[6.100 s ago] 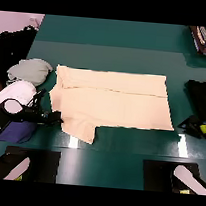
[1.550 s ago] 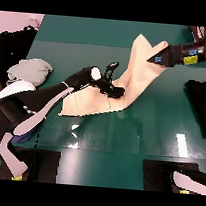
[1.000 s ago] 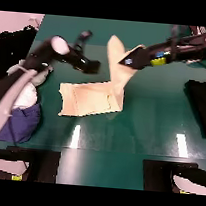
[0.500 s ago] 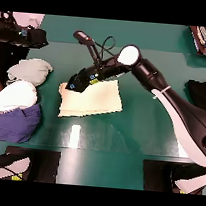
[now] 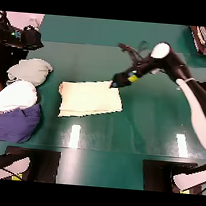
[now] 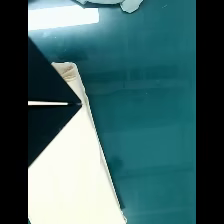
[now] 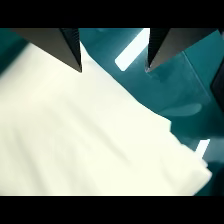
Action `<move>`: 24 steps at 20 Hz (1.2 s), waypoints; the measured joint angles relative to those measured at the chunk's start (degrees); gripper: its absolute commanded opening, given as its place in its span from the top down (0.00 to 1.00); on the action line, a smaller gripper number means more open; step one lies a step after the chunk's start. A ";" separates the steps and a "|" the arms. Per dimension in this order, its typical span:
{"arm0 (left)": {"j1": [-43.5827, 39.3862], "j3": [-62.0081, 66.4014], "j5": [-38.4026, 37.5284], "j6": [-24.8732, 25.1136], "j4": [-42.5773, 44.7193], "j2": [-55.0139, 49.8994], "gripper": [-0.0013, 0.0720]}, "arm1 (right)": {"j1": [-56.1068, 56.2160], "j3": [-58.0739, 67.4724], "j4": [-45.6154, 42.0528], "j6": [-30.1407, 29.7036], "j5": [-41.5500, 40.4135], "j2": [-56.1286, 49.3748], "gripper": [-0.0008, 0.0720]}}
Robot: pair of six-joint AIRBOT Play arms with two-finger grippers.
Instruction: Fold the shirts.
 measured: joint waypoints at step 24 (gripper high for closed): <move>-5.05 -0.35 -1.62 3.17 -0.79 -1.18 0.95 | -4.11 -1.73 9.18 -2.95 -10.23 -5.88 0.97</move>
